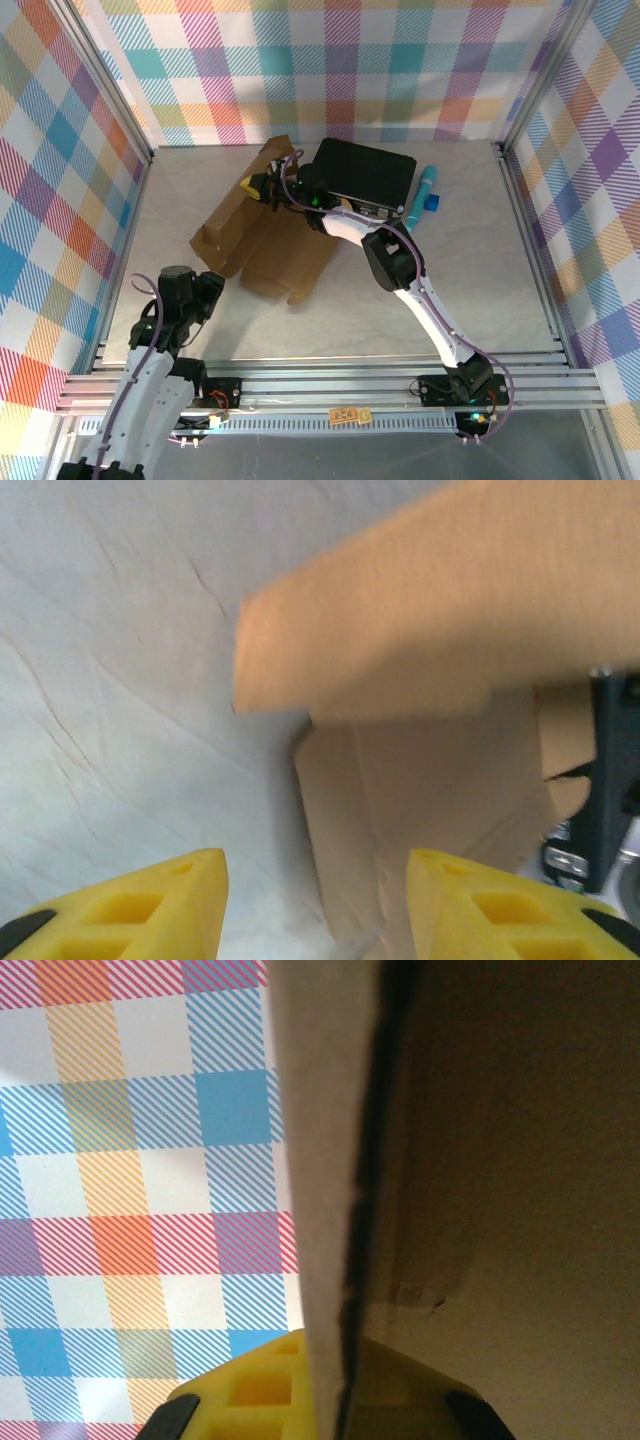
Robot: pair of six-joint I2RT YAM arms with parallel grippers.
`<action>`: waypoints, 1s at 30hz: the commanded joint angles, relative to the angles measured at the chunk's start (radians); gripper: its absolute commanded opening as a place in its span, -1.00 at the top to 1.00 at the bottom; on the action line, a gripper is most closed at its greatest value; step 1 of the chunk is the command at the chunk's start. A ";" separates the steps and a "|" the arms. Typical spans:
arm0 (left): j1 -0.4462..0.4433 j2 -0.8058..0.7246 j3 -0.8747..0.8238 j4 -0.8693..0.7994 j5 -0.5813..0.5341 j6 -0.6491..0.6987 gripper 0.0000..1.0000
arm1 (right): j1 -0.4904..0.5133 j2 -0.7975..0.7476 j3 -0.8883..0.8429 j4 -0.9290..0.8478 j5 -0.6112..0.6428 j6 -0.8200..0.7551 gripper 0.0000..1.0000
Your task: Fold the paper box
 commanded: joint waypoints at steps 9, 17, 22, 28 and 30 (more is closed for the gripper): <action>-0.142 0.340 0.067 0.320 -0.134 -0.095 0.01 | 0.003 -0.042 -0.035 -0.011 0.035 -0.009 1.00; -0.139 0.632 0.156 0.419 -0.248 0.059 -0.03 | 0.003 -0.042 -0.040 -0.019 0.041 -0.008 1.00; -0.142 0.769 0.214 0.404 -0.260 0.074 -0.05 | 0.001 -0.034 -0.037 -0.020 0.047 -0.003 1.00; -0.172 0.730 0.199 0.368 -0.336 0.041 -0.12 | -0.002 -0.026 -0.026 -0.025 0.048 -0.002 1.00; -0.171 0.723 0.165 0.449 -0.332 0.041 -0.11 | -0.003 -0.021 -0.019 -0.025 0.048 0.002 1.00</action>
